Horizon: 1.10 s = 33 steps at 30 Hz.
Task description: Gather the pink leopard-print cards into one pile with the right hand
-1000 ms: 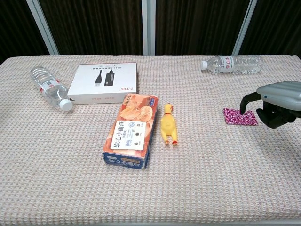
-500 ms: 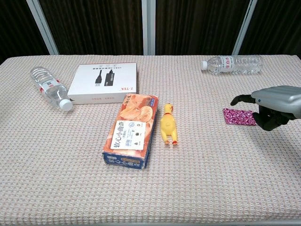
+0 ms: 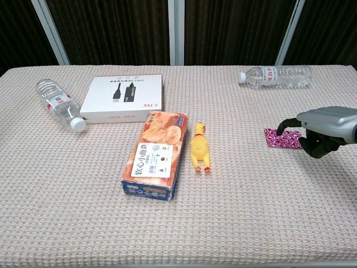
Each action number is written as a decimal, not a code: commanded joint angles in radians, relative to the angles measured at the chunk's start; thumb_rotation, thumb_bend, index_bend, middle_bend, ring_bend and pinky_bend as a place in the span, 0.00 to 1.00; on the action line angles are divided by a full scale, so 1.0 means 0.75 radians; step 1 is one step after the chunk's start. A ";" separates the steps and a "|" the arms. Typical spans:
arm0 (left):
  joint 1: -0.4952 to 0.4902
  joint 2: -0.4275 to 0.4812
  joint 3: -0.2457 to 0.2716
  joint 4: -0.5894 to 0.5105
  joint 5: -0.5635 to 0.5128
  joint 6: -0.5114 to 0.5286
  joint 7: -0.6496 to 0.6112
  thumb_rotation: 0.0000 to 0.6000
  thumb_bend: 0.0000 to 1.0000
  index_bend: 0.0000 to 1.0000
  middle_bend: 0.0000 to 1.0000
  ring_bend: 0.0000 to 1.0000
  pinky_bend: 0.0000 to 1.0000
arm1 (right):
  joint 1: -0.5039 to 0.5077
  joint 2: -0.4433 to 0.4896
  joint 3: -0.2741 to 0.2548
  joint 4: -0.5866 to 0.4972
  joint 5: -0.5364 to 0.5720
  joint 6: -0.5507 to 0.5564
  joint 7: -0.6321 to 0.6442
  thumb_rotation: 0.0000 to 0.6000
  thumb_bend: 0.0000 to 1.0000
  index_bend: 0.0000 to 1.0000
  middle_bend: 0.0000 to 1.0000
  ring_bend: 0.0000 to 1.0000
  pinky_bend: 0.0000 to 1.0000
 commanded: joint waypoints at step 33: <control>-0.005 0.013 -0.005 -0.001 -0.012 -0.014 0.005 1.00 0.00 0.22 0.19 0.13 0.30 | 0.036 -0.045 -0.058 0.102 0.098 -0.030 -0.009 1.00 0.71 0.20 1.00 1.00 1.00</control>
